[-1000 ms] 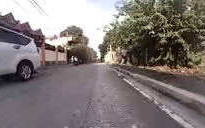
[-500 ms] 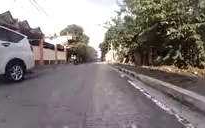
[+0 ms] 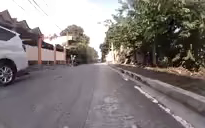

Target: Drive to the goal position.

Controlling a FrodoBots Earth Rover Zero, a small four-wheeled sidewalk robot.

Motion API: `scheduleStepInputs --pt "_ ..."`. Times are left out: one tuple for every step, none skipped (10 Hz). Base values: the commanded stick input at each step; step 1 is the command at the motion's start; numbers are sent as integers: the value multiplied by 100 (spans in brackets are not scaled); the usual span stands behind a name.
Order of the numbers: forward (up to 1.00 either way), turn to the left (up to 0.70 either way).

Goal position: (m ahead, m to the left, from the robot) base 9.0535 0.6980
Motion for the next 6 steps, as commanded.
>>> scheduleStepInputs --pt "100 0" --pt "100 0" --pt "100 0" --pt "100 0" --pt "100 0" --pt "100 0"
